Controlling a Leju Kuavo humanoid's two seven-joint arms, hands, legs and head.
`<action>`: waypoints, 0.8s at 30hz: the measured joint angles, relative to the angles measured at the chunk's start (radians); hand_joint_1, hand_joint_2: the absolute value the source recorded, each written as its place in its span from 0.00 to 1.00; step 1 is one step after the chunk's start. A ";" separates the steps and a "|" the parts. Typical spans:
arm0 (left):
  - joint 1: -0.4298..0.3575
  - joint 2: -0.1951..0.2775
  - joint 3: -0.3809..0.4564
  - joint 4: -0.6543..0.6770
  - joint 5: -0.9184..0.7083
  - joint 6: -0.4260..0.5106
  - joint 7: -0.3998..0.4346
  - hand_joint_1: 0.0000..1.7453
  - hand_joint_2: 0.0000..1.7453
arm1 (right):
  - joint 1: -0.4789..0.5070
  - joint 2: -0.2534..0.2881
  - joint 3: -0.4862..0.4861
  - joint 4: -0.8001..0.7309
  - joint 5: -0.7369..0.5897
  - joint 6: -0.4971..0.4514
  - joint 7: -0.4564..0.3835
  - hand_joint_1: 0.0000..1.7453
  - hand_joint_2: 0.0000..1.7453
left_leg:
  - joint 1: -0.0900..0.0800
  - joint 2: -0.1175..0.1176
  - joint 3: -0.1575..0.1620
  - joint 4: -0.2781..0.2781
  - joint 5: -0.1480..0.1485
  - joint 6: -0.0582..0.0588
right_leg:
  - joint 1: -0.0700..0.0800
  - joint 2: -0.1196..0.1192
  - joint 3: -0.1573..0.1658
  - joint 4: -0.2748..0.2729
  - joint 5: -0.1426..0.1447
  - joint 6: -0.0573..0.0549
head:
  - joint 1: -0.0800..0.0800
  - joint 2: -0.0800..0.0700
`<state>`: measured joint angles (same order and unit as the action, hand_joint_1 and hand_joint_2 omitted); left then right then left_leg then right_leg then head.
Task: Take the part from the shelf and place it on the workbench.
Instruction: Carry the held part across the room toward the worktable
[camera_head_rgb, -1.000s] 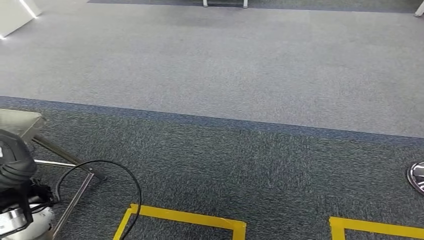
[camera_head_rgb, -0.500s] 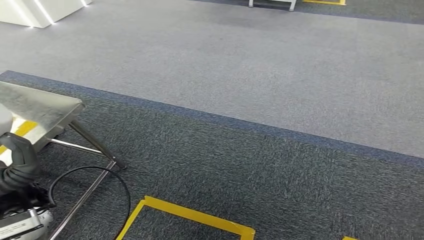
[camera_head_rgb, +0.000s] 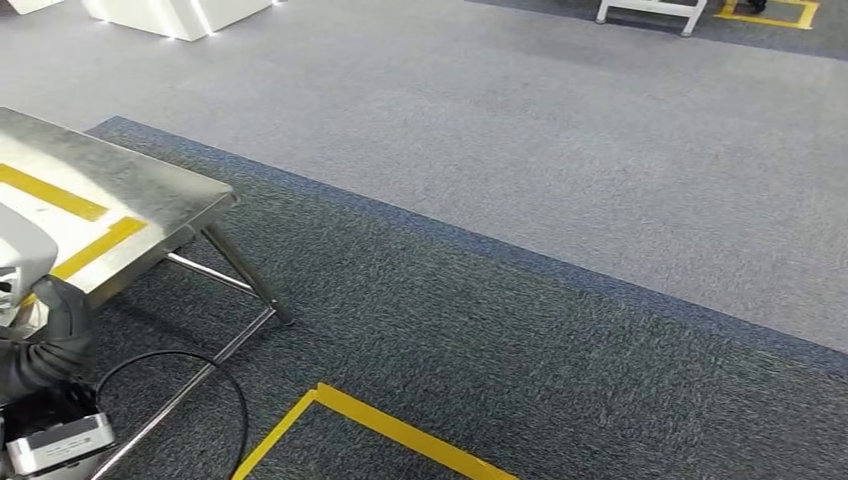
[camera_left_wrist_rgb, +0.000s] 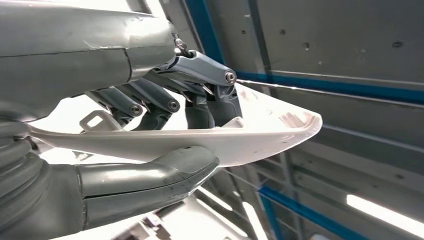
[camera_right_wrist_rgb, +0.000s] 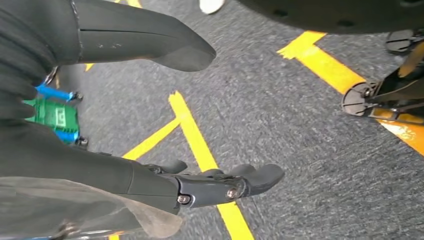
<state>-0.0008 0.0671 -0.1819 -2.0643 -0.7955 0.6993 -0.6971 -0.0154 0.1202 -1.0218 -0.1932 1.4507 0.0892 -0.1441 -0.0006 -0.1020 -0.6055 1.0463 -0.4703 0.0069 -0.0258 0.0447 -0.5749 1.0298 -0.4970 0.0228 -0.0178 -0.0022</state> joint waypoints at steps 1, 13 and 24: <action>0.000 0.002 0.004 0.001 0.000 0.000 0.000 1.00 1.00 | 0.001 0.000 0.000 0.000 0.000 -0.001 0.000 0.00 1.00 | -0.001 0.025 -0.012 0.028 -0.017 -0.004 | -0.001 -0.012 0.003 -0.003 0.000 -0.006 | -0.003 0.000; 0.014 0.012 0.046 0.025 -0.018 0.000 0.018 1.00 1.00 | 0.001 0.002 -0.001 0.000 0.000 -0.003 -0.001 0.00 1.00 | -0.021 0.163 0.007 -0.010 0.001 0.016 | 0.015 -0.157 0.039 -0.008 -0.032 0.005 | -0.010 0.000; 0.017 0.010 0.051 0.042 -0.024 0.001 0.022 1.00 1.00 | 0.003 0.001 -0.006 0.000 0.001 -0.001 -0.006 0.00 1.00 | -0.003 0.031 0.027 -0.027 0.003 0.037 | 0.006 -0.024 -0.082 0.136 -0.030 0.032 | 0.001 0.000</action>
<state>0.0167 0.0767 -0.1310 -2.0224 -0.8197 0.7006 -0.6755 -0.0127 0.1214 -1.0281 -0.1930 1.4518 0.0881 -0.1496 -0.0039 -0.0714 -0.5785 1.0190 -0.4668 0.0441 -0.0194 0.0211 -0.6573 1.1663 -0.5271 0.0545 -0.0170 -0.0021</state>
